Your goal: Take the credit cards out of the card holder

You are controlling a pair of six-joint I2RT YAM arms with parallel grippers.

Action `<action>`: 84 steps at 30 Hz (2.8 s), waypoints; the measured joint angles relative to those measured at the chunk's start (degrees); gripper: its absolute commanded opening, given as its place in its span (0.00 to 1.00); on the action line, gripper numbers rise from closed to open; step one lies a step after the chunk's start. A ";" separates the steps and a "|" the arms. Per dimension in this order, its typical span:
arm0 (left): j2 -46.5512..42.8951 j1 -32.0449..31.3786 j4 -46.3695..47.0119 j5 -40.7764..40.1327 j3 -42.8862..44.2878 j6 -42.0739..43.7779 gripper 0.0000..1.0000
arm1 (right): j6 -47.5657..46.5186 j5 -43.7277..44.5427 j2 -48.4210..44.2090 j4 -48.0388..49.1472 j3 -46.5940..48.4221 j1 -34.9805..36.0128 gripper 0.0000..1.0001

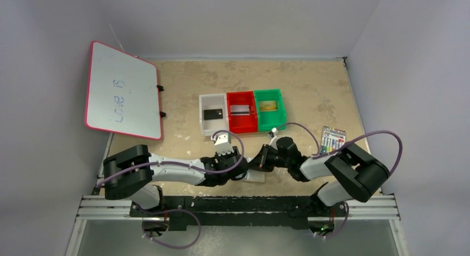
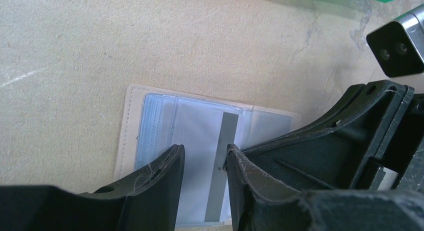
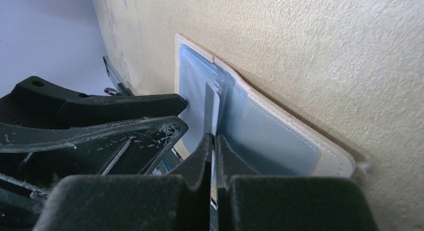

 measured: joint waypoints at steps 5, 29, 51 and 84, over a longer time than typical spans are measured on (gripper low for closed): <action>0.04 0.00 -0.13 -0.44 0.00 -0.42 0.36 | 0.04 0.46 -1.84 -1.77 -0.37 -0.13 0.00; 1.42 -1.03 -0.61 -1.25 0.85 -0.15 0.32 | 2.99 -2.01 -2.36 5.09 -4.37 -2.19 0.00; 2.73 -1.46 -0.61 -1.77 1.95 -0.15 0.30 | 0.50 -2.03 -12.09 -5.75 -5.33 -6.93 0.00; 7.30 -2.89 -6.51 -4.90 7.30 2.23 0.11 | 3.06 -4.11 -4.92 2.71 -5.25 -7.63 0.00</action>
